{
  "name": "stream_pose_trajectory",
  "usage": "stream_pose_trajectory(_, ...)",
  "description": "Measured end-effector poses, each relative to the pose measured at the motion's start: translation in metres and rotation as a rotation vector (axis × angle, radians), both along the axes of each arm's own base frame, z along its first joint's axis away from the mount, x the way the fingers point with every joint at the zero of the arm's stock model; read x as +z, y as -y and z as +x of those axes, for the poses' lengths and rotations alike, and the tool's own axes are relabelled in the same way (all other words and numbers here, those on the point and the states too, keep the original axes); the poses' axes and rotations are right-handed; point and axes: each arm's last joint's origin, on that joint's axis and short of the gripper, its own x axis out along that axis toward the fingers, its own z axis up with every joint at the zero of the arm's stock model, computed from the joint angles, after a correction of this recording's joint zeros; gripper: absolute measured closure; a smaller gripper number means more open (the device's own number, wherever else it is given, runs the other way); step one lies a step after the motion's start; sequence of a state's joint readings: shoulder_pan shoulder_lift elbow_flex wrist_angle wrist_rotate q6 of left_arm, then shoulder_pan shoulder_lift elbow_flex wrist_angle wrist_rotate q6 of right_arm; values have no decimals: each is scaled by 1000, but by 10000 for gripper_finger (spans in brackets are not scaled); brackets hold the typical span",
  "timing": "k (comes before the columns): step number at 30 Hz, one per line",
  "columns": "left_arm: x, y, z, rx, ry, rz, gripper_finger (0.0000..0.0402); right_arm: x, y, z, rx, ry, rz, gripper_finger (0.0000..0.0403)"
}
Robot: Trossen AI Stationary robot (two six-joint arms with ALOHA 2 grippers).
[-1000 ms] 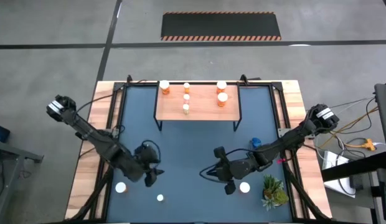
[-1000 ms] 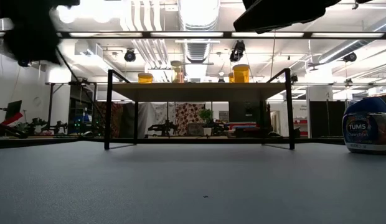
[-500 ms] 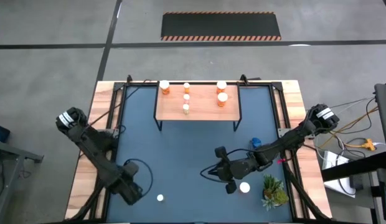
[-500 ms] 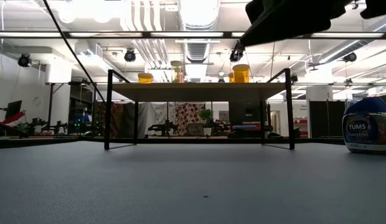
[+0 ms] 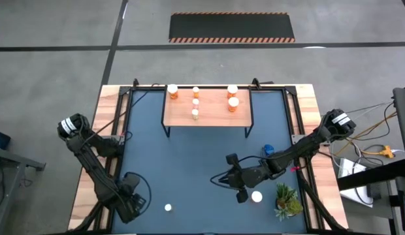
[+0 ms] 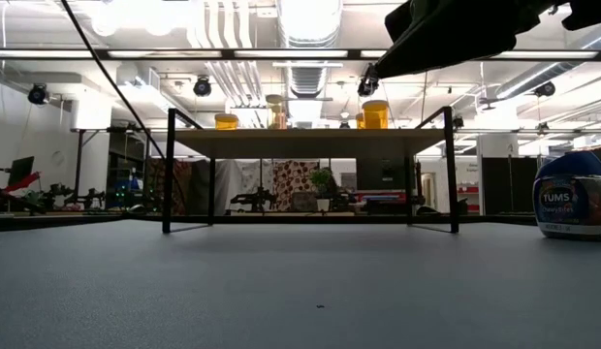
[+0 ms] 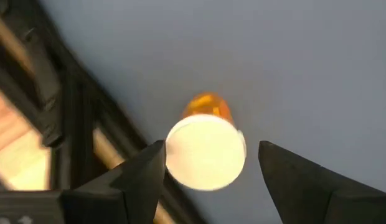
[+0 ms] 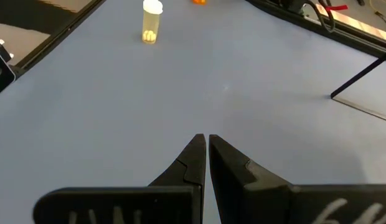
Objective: Pick and place medicine bottles onto shelf by color
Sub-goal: Align the large orange pill bottle with the other large orange pill bottles on the shelf
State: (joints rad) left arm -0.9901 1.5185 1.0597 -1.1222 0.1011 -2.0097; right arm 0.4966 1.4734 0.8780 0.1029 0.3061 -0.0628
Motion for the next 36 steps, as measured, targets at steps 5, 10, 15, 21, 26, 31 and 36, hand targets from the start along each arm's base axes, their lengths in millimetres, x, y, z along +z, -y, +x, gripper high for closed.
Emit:
stream_pose_trajectory(5, -5, -3, -2, 0, -5, 18, 162, 0, 0, 0, -9, -2, 13, 390)
stream_pose_trajectory(10, -11, -6, -4, -1, -21, 41, 162, 0, 0, 0, -13, -3, 21, 390)
stream_pose_trajectory(15, -11, -6, -4, -1, -21, 38, 162, 0, 0, 0, -16, -3, 24, 390)
stream_pose_trajectory(21, -3, 0, 0, 49, 9, -6, 161, 0, 0, 0, -15, -3, 24, 390)
stream_pose_trajectory(26, -2, 0, 0, 53, 10, -5, 136, 0, 0, 0, -12, -2, 17, 390)
stream_pose_trajectory(31, -4, -1, -1, 26, -18, -13, 102, 0, 0, 0, -11, -2, 16, 390)
stream_pose_trajectory(36, -2, 0, -3, 24, -69, -50, 96, 0, 0, 0, -11, -2, 15, 390)
